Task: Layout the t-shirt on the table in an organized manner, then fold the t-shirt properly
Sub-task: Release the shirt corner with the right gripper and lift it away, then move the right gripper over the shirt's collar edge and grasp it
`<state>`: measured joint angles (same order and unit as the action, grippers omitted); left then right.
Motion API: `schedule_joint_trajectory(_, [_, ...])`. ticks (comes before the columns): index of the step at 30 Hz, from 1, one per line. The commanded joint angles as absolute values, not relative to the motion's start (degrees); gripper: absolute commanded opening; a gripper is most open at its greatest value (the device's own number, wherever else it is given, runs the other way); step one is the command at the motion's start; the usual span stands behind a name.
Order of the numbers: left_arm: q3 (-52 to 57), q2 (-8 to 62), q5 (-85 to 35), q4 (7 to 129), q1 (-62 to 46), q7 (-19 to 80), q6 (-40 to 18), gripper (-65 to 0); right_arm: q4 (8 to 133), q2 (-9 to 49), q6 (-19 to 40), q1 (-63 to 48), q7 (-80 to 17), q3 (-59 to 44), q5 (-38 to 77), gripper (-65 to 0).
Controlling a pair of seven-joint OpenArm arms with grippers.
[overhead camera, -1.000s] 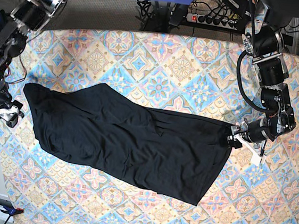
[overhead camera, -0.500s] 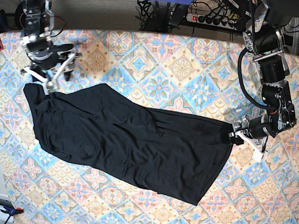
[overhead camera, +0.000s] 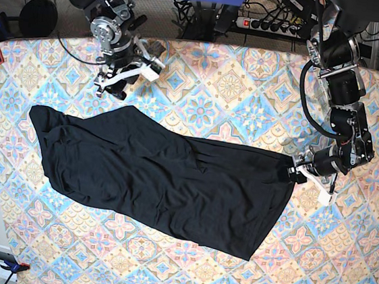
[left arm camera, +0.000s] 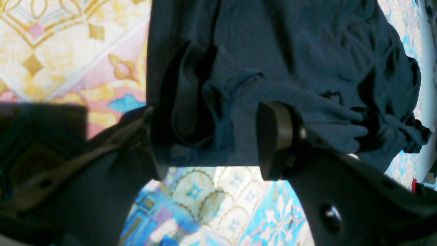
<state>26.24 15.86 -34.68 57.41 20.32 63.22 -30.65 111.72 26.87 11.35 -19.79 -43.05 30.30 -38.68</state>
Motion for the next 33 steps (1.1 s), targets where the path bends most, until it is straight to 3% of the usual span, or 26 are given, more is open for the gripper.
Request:
schedule_joint_trajectory(1, [26.3, 16.6, -35.9, 58.4, 21.8, 62.5, -31.0, -28.6, 112.7, 27.4, 10.4, -19.3, -42.7, 30.0, -39.7, -33.0])
schedule_joint_trajectory(12, [26.3, 16.6, -35.9, 58.4, 21.8, 62.5, -31.0, -28.6, 108.2, 23.9, 10.6, -10.9, -43.0, 36.1, -39.8, -33.0])
schedule_joint_trajectory(26, [26.3, 16.6, -35.9, 58.3, 21.8, 62.5, -31.0, -28.6, 100.8, 23.7, 10.6, -10.5, -42.8, 37.8, -39.8, -33.0])
schedule_joint_trajectory(33, [26.3, 16.6, -35.9, 58.3, 21.8, 62.5, -31.0, -28.6, 98.3, 20.2, 10.6, -7.8, -42.7, 37.8, -39.8, -33.0])
